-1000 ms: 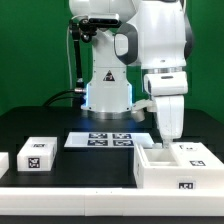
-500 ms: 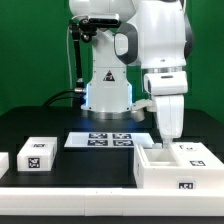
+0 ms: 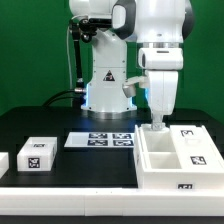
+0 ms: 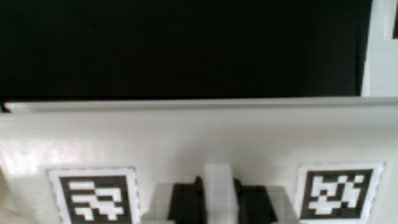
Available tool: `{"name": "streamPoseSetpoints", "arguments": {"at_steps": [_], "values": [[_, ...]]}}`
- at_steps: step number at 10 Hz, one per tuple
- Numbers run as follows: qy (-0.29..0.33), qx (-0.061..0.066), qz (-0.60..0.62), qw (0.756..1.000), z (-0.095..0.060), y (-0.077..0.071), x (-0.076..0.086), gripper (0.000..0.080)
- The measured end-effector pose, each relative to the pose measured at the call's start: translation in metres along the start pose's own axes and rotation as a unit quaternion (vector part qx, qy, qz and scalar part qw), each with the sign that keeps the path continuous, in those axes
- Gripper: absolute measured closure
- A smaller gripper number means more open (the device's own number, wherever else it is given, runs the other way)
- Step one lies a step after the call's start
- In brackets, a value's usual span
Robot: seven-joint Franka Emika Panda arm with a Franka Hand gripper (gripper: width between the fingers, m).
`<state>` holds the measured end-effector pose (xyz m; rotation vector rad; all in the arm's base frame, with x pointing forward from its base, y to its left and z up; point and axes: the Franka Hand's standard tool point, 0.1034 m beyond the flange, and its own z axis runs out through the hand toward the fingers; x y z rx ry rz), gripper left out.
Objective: Assemble cabinet
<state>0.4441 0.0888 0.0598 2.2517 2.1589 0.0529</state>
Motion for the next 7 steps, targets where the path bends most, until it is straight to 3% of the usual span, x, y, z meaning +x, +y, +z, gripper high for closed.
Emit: {"name": "streamPoseSetpoints", "arguments": {"at_steps": [2,4,7], "values": [[0.004,0.003,0.002,1.000,0.009,-0.004,0.000,0.0737],[0.009,0.017,0.007,1.000,0.025,-0.019,0.000,0.0737],[0.005,0.030,0.008,0.999,0.028,-0.038,-0.002,0.0737]]}}
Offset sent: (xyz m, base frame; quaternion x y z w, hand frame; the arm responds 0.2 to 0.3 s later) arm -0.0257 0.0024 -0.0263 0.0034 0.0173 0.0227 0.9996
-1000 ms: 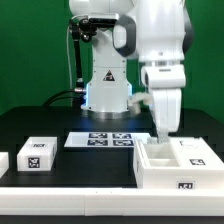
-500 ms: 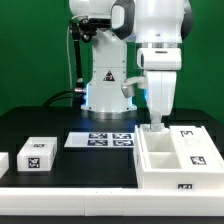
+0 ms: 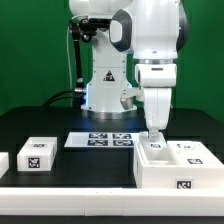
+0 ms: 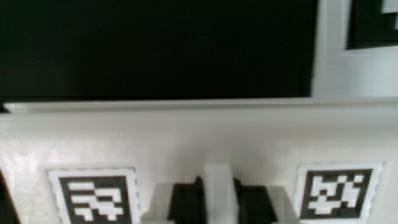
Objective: Assemble cabinet
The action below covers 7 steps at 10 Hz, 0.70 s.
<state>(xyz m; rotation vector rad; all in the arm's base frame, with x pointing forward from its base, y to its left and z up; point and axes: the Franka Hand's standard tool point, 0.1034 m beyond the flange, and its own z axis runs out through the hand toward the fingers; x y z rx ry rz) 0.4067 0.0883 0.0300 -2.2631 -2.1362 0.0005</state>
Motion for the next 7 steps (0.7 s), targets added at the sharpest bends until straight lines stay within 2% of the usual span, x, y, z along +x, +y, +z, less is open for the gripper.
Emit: {"name": "streamPoseSetpoints", "arguments": {"at_steps": [2,5,7], "values": [[-0.005,0.001,-0.001,1.000,-0.006,-0.003,-0.005,0.0737],[-0.024,0.005,0.001,1.000,-0.025,0.008,-0.011,0.0737],[-0.027,0.007,0.001,1.000,-0.028,0.013,-0.011,0.0737]]}}
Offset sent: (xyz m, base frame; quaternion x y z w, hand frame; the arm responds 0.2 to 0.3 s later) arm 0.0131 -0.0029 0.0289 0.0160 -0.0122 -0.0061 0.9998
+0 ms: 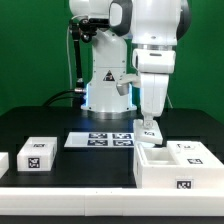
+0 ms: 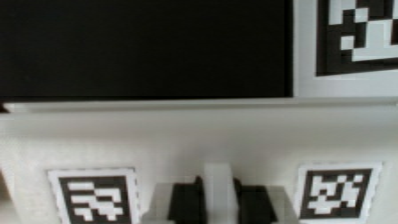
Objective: Assemble cabinet
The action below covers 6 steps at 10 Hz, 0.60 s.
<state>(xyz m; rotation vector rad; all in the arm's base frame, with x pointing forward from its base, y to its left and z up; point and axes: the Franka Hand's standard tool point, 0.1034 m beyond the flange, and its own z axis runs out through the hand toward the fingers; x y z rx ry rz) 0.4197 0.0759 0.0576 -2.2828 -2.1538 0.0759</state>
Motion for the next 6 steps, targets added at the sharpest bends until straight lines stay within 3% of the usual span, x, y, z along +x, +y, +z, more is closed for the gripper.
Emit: {"name": "streamPoseSetpoints", "arguments": {"at_steps": [4,6], "values": [[0.001,0.001,-0.002,1.000,0.0015,-0.0021,0.0009,0.0737],[0.001,0.004,-0.017,1.000,0.0015,-0.0091,0.0095,0.0737]]}}
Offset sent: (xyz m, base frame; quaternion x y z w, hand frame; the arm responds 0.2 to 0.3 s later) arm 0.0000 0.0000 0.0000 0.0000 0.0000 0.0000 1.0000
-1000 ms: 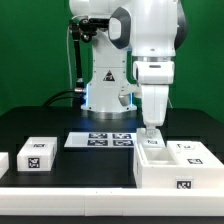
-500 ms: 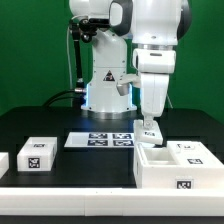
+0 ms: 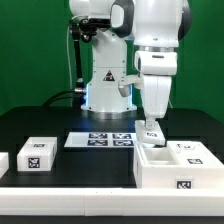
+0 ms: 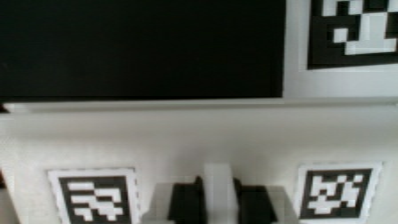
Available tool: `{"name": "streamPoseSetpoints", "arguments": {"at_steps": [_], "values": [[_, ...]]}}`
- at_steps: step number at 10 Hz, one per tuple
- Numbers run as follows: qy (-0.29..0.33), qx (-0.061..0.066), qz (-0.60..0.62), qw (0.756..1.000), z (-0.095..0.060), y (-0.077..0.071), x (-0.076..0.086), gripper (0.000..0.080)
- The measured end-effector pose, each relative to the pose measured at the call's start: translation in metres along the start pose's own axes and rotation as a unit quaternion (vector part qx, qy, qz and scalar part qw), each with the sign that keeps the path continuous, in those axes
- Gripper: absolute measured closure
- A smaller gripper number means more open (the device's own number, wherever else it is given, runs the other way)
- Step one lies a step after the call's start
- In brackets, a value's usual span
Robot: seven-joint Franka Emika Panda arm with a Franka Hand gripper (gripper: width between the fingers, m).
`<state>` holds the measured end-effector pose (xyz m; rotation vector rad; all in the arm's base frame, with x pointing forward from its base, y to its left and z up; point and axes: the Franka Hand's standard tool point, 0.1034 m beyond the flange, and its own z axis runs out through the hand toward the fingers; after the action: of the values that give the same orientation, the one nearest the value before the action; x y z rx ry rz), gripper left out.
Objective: Assemble cabinet
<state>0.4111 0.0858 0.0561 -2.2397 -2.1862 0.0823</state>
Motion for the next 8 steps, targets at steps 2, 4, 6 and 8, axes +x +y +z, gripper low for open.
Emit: {"name": "streamPoseSetpoints", "arguments": {"at_steps": [2,4,6,8], "values": [[0.016,-0.004,-0.021,1.000,-0.005,0.003,0.000,0.0737],[0.042,-0.005,-0.014,0.999,-0.003,0.008,-0.011,0.0737],[0.059,-0.008,-0.010,0.998,0.003,0.011,-0.033,0.0737],[0.059,-0.008,-0.009,0.998,0.003,0.011,-0.033,0.0737]]}}
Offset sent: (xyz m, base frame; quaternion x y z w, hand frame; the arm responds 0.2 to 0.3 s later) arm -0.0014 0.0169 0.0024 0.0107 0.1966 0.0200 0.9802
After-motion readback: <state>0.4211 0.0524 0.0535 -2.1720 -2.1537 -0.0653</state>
